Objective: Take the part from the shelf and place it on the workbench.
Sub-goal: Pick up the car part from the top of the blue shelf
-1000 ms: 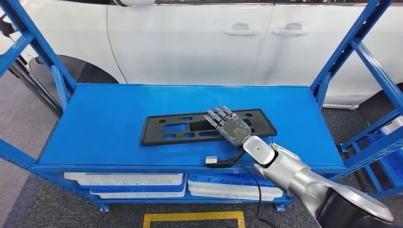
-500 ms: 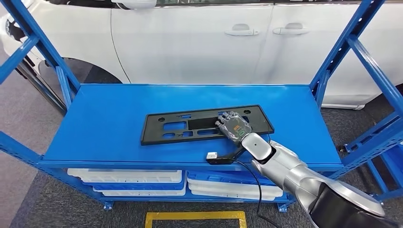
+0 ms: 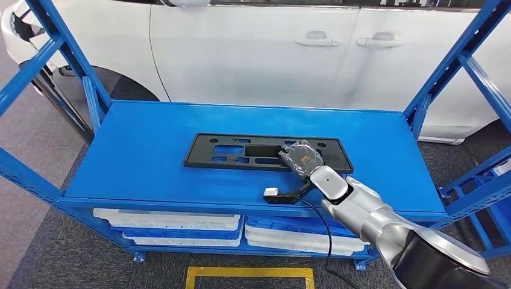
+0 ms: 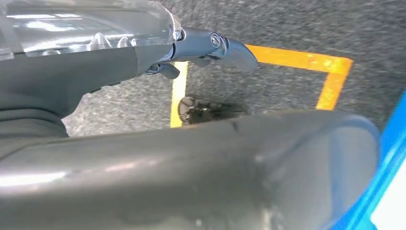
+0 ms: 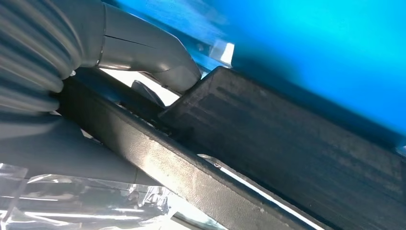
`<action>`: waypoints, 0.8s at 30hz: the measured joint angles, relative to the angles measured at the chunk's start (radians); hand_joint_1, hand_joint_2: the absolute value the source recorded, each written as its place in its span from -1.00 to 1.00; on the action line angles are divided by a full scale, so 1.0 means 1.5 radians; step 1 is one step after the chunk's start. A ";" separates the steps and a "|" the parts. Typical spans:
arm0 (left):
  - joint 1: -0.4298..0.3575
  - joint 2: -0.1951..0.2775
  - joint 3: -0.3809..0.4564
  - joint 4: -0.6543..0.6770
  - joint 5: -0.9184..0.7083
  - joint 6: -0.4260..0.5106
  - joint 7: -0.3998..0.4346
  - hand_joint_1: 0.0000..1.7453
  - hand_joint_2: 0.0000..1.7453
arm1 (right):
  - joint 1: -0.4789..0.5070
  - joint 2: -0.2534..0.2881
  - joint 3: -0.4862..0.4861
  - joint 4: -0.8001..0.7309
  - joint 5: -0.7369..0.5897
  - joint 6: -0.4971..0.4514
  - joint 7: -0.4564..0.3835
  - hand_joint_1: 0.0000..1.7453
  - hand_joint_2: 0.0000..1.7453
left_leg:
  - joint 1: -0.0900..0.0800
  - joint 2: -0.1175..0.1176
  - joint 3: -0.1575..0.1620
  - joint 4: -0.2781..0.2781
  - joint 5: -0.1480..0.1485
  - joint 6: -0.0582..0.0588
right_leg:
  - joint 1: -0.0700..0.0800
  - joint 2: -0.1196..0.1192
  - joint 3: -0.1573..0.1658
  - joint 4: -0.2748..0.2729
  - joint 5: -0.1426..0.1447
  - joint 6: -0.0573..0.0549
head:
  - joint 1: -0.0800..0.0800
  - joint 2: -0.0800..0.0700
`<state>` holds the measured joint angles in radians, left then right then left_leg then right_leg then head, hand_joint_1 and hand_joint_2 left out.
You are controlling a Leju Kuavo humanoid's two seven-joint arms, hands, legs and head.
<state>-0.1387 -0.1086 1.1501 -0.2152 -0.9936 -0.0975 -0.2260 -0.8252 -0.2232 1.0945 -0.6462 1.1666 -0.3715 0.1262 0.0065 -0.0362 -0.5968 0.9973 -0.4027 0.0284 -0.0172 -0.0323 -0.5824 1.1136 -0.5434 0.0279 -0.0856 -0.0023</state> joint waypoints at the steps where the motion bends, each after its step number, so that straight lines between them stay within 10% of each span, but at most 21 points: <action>1: -0.001 0.000 0.000 0.000 0.000 -0.001 -0.006 -1.00 -1.00 | 0.001 0.000 -0.001 0.001 -0.001 -0.003 -0.002 1.00 1.00 | -0.001 0.000 -0.001 0.000 0.001 0.002 | -0.001 0.007 -0.023 0.050 -0.024 0.001 | 0.000 0.000; 4: -0.001 0.001 -0.002 0.000 -0.005 0.005 -0.018 -1.00 -1.00 | 0.004 0.000 -0.007 0.002 -0.008 -0.017 -0.014 1.00 1.00 | -0.003 -0.003 -0.002 0.001 0.001 0.003 | -0.003 0.012 -0.065 0.134 -0.039 0.001 | 0.000 0.000; 7: -0.002 0.002 -0.009 0.000 -0.008 0.013 -0.027 -1.00 -1.00 | 0.003 0.000 -0.029 0.002 -0.036 -0.034 -0.047 1.00 1.00 | -0.004 -0.007 -0.002 0.003 0.000 0.000 | -0.003 0.004 -0.018 0.018 0.036 -0.006 | 0.000 0.000; 10: -0.003 0.002 -0.012 0.000 0.000 0.014 -0.047 -1.00 -1.00 | 0.009 0.000 -0.082 -0.027 -0.153 -0.010 -0.154 1.00 1.00 | -0.008 -0.008 -0.013 0.007 0.000 -0.010 | 0.004 -0.010 0.010 -0.061 0.055 -0.013 | 0.000 0.000; 14: -0.004 0.005 -0.011 0.000 0.017 -0.013 -0.069 -1.00 -1.00 | 0.054 -0.023 -0.209 -0.163 -0.425 0.115 -0.375 1.00 1.00 | -0.006 -0.003 -0.027 0.034 -0.018 -0.026 | 0.004 -0.016 0.011 -0.073 0.057 -0.024 | 0.000 0.000; 19: 0.001 0.008 0.001 0.000 0.048 -0.046 -0.088 -1.00 -1.00 | 0.169 -0.068 -0.338 -0.454 -0.816 0.386 -0.500 1.00 1.00 | -0.003 0.011 -0.101 0.196 -0.097 -0.039 | 0.010 -0.023 0.016 -0.074 0.052 -0.033 | 0.000 0.000; 24: 0.017 0.018 0.016 0.000 0.056 -0.044 -0.104 -1.00 -1.00 | 0.234 -0.062 -0.423 -0.702 -0.966 0.500 -0.493 1.00 1.00 | -0.001 -0.010 -0.014 0.032 -0.017 -0.029 | 0.009 0.002 0.018 -0.066 0.044 -0.023 | 0.000 0.000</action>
<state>-0.1130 -0.0811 1.1734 -0.2152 -0.9096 -0.1641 -0.3816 -0.4741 -0.3159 0.4601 -1.6990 -0.2831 0.3782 -0.6136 0.0057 -0.0514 -0.6184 1.0454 -0.4285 -0.0145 -0.0043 -0.0287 -0.5557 1.0139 -0.4776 -0.0073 -0.0859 -0.0023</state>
